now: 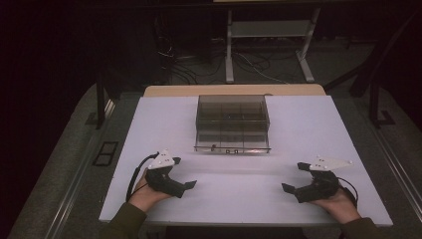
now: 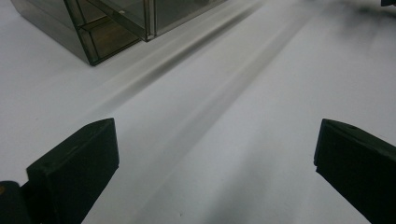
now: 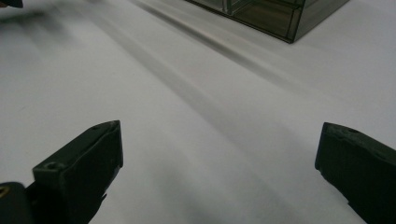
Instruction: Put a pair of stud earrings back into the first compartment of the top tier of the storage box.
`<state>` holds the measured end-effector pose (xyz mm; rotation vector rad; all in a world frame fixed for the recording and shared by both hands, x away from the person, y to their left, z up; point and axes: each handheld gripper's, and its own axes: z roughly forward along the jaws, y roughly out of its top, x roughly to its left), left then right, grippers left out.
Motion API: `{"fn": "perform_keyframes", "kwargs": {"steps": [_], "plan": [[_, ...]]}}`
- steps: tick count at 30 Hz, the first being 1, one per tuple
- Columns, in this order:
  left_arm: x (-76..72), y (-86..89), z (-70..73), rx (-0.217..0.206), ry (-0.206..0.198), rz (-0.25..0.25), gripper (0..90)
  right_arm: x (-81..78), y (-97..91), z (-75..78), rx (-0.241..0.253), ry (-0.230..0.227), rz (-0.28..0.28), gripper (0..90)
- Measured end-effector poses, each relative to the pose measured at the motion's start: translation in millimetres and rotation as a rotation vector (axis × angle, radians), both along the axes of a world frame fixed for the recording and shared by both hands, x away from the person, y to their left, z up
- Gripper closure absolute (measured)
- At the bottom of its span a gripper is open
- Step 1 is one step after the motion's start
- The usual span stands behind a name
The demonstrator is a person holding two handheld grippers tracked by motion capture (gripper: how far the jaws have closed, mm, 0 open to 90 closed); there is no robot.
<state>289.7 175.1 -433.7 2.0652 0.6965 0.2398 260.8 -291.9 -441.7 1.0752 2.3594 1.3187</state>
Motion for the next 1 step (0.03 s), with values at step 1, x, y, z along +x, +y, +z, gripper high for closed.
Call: {"fn": "perform_keyframes", "kwargs": {"steps": [1], "plan": [[0.1,-0.2,-0.2,0.003,0.000,-0.003,0.0,0.1,0.0,0.0,0.000,-0.001,0.000,0.4]]}}
